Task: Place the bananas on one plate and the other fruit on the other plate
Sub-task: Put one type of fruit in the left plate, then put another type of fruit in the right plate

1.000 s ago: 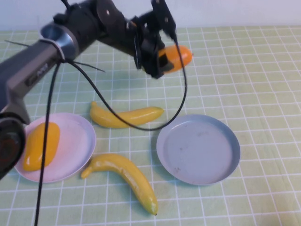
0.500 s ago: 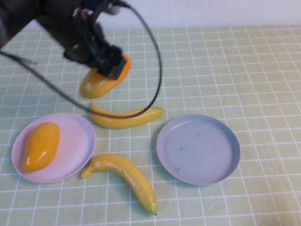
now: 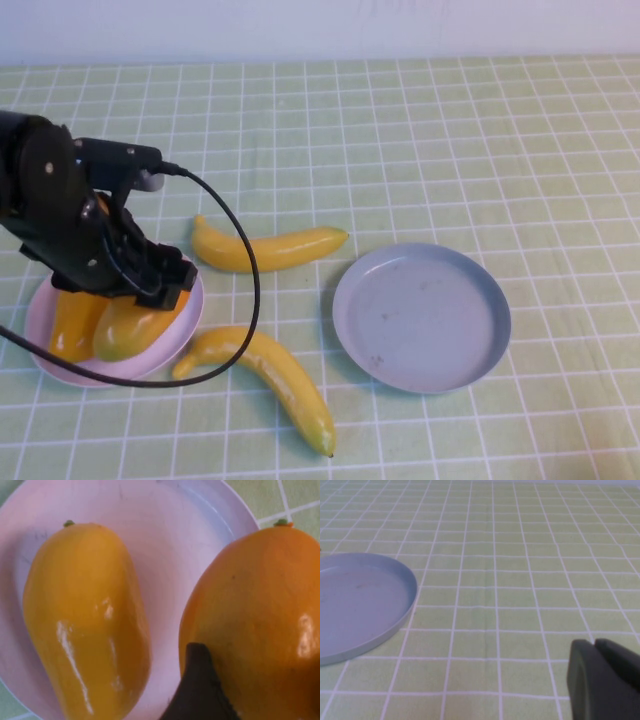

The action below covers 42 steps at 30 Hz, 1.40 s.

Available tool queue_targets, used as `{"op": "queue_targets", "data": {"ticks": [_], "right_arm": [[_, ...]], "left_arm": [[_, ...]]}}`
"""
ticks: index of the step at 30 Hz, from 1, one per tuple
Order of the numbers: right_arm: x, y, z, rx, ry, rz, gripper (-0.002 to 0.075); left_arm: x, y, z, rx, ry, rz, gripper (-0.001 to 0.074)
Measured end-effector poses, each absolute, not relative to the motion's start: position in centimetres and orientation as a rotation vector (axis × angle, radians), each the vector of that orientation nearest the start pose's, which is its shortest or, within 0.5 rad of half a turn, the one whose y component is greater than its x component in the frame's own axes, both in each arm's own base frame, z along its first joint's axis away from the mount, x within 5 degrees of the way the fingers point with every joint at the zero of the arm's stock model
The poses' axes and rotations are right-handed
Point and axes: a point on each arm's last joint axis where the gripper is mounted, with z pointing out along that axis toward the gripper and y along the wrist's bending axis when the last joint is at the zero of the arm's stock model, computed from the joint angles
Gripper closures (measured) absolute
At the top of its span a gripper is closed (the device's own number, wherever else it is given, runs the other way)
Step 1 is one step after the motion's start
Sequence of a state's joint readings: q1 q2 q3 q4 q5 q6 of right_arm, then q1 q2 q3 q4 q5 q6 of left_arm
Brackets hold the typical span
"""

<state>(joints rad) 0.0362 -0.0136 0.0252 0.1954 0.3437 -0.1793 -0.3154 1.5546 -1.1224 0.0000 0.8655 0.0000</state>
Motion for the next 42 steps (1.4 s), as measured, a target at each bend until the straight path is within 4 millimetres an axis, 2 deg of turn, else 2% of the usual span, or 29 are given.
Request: {"op": "queue_targets", "data": {"ticks": [8, 13, 15, 19, 22, 25, 27, 28, 32, 33, 35, 38, 42], "right_arm": [[5.3, 0.8, 17.5, -0.075, 1.832, 0.089, 0.0741], [5.3, 0.8, 17.5, -0.075, 1.832, 0.089, 0.0741], [5.3, 0.8, 17.5, -0.075, 1.832, 0.089, 0.0741], [5.3, 0.8, 17.5, -0.075, 1.832, 0.089, 0.0741], [5.3, 0.8, 17.5, -0.075, 1.832, 0.089, 0.0741], [5.3, 0.8, 17.5, -0.075, 1.832, 0.089, 0.0741], [5.3, 0.8, 17.5, -0.075, 1.832, 0.089, 0.0741], [5.3, 0.8, 17.5, -0.075, 1.832, 0.089, 0.0741], [5.3, 0.8, 17.5, -0.075, 1.832, 0.089, 0.0741], [5.3, 0.8, 17.5, -0.075, 1.832, 0.089, 0.0741], [5.3, 0.8, 17.5, -0.075, 1.832, 0.089, 0.0741], [5.3, 0.8, 17.5, -0.075, 1.832, 0.089, 0.0741], [5.3, 0.8, 17.5, -0.075, 1.832, 0.089, 0.0742]], "left_arm": [[30.3, -9.8, 23.1, 0.428, 2.826, -0.054, 0.0295], [30.4, -9.6, 22.9, 0.445, 2.829, -0.023, 0.0295], [30.4, -9.5, 22.9, 0.441, 2.829, -0.019, 0.0260], [30.5, -9.3, 22.9, 0.435, 2.825, -0.009, 0.0121], [30.4, -9.2, 23.3, 0.431, 2.814, -0.012, 0.0084], [29.7, -9.0, 25.2, 0.417, 2.758, -0.025, 0.0086], [28.9, -8.7, 27.1, 0.400, 2.696, -0.039, 0.0136], [28.2, -8.5, 28.4, 0.391, 2.654, -0.050, 0.0190], [24.7, -7.4, 33.4, 0.359, 2.493, -0.081, 0.0540], [23.6, -7.1, 34.4, 0.356, 2.452, -0.085, 0.0607], [21.6, -6.4, 36.0, 0.350, 2.382, -0.093, 0.0675], [18.6, -5.4, 37.0, 0.349, 2.308, -0.087, 0.0716], [14.5, -4.1, 36.5, 0.342, 2.222, -0.094, 0.0729]]}}
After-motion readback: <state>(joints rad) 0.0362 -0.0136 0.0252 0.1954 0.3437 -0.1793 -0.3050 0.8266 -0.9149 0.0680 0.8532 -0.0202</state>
